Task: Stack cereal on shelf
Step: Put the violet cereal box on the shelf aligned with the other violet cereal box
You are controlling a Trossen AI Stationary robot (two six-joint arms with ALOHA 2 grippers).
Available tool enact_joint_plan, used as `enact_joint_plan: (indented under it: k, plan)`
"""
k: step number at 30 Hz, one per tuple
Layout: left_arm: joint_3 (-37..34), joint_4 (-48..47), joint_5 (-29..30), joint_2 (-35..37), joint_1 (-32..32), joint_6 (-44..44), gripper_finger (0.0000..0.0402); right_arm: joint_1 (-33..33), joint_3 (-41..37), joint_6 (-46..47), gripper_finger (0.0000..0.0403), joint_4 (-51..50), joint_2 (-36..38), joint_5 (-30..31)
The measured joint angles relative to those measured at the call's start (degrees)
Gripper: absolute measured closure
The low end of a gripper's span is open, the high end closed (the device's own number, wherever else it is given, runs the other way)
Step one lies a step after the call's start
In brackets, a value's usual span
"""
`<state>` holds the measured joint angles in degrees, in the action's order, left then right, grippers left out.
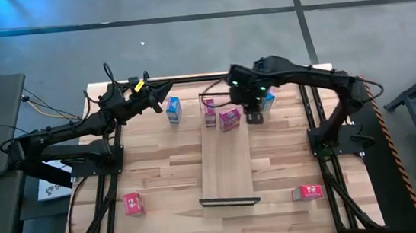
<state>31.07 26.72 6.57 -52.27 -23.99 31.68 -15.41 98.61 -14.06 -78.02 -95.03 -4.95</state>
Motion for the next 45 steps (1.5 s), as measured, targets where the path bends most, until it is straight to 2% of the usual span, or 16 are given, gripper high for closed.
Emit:
enact_joint_plan:
  k: [3,5,10,14,17,23,35,39,42,45]
  plan:
    - [0.00,0.00,0.00,0.00,0.00,-0.01,0.0305,0.03,-10.86,6.68,0.0369,5.12,7.98,-1.53]
    - [0.00,0.02,0.00,0.00,0.00,-0.30,0.0305,0.26,-19.66,12.51,0.0393,12.50,13.82,-3.49]
    - [0.00,0.03,0.00,0.00,0.00,-0.90,0.0305,2.80,-39.42,32.24,0.0383,36.02,24.43,-4.48]
    - [0.00,0.02,0.00,0.00,0.00,-0.87,0.0305,5.09,-49.88,47.08,0.0399,55.35,26.18,-2.69]
    - [0.00,0.04,0.00,0.00,0.00,-0.87,0.0305,6.12,-54.52,52.79,0.0399,64.25,25.27,0.46]
    - [0.00,0.02,0.02,0.00,0.00,-0.87,0.0305,5.58,-57.40,52.99,0.0402,66.59,23.88,6.82]
    - [0.00,-1.00,0.02,0.00,0.04,-0.42,0.0305,4.88,-57.40,53.04,0.0403,73.34,18.92,6.28]
    - [0.00,-1.49,0.02,0.00,0.04,-0.41,0.0305,4.41,-57.38,52.47,0.0403,73.69,18.03,8.17]
    - [0.00,-1.57,0.02,0.00,0.04,-0.42,0.0305,3.10,-57.38,49.75,0.0403,73.69,18.07,9.32]
    - [0.00,-1.66,0.02,0.00,0.02,-0.42,0.0305,1.33,-57.38,47.61,0.0403,73.64,18.24,7.97]
